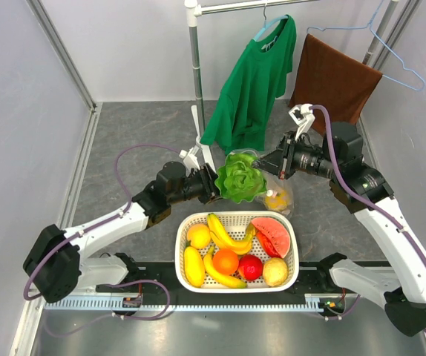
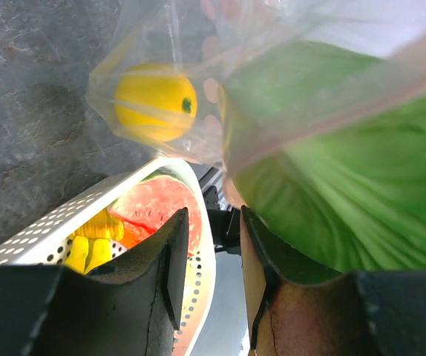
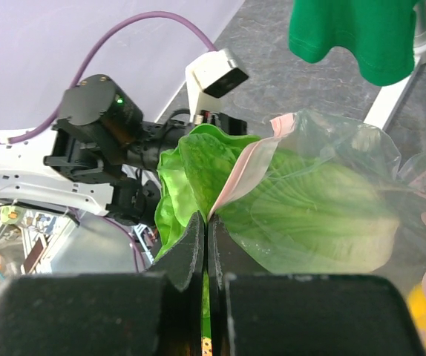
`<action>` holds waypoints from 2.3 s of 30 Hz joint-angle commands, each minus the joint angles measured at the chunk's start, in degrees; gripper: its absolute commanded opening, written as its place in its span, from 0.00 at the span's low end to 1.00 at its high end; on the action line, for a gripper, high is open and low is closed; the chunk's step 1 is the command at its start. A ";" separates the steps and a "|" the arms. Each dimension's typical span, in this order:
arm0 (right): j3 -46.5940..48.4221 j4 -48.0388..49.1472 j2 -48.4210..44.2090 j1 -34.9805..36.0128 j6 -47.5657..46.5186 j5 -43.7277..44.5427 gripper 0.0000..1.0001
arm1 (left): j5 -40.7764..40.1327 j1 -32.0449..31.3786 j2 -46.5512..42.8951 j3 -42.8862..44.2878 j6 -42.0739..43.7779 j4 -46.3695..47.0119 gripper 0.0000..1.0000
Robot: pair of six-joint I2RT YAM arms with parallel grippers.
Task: Place the food in the zip-top bag and seal the zipper
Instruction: Place the fake vegetable in the zipper food storage bag, then adjust the zipper food storage bag at the center of the board.
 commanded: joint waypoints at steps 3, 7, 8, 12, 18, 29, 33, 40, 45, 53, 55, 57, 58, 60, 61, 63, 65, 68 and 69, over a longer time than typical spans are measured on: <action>2.34 5.87 -0.34 -0.73 3.39 -3.28 0.00 | -2.15 -0.26 1.78 1.34 2.30 3.84 0.39; 2.61 6.05 -0.34 -0.82 3.92 -3.63 0.00 | -3.20 -0.26 1.70 0.46 1.87 4.63 0.37; 2.52 6.05 -0.52 -0.99 4.01 -3.81 0.00 | -3.20 -0.26 1.69 0.46 1.60 5.16 0.37; 2.17 6.23 -0.43 -1.00 4.53 -4.43 0.00 | -2.42 -0.26 1.61 1.07 0.98 6.92 0.37; 0.50 6.93 -0.61 -1.26 5.59 -4.95 0.00 | -1.80 -0.26 2.57 2.57 0.19 7.36 0.38; -1.78 7.11 -0.87 -1.96 6.99 -5.83 0.00 | -2.41 -0.35 3.01 3.45 -0.77 7.97 0.15; -2.05 7.19 -0.52 -2.84 8.04 -6.18 0.00 | -3.29 -0.26 2.66 3.19 -1.47 8.76 0.08; -3.28 10.61 -0.08 -4.77 12.00 -8.12 0.00 | -6.02 -0.08 2.75 2.22 -3.85 10.08 0.26; -4.33 12.20 -0.08 -5.04 13.32 -10.22 0.00 | -6.80 -0.26 4.15 2.83 -4.46 9.99 0.28; -4.51 13.26 -0.17 -4.95 14.20 -11.28 0.00 | -6.81 -0.35 5.47 4.24 -3.50 8.51 0.02; -4.77 12.74 -0.60 -5.04 13.24 -10.76 0.00 | -6.28 -0.26 4.51 4.59 -3.58 6.66 0.02; -5.04 11.68 -1.04 -5.04 11.32 -9.79 0.00 | -3.84 -0.09 3.46 5.38 -2.98 2.99 0.02; -5.04 10.11 -1.31 -4.95 10.52 -9.09 0.00 | -2.78 0.09 2.06 5.82 -2.62 1.05 0.02; -4.78 7.82 -1.57 -5.04 7.71 -6.72 0.00 | 0.29 0.62 0.65 7.40 -1.14 -5.52 0.02; -4.60 6.94 -1.75 -5.04 6.65 -6.02 0.00 | 0.92 0.71 -0.75 7.93 -0.25 -7.91 0.02; -3.81 3.70 -1.84 -5.04 4.55 -2.51 0.00 | 2.24 1.06 -2.69 9.86 2.37 -15.44 0.02; -2.32 1.32 -1.92 -5.04 0.06 1.43 0.00 | 3.12 1.41 -4.98 11.97 6.23 -19.95 0.02; -0.74 -1.59 -2.10 -5.12 -4.24 6.18 0.00 | 4.78 2.63 -7.44 12.94 11.07 -25.68 0.02; -0.47 -2.46 -2.10 -5.13 -5.13 6.90 0.00 | 5.75 2.99 -7.71 12.94 11.88 -26.56 0.02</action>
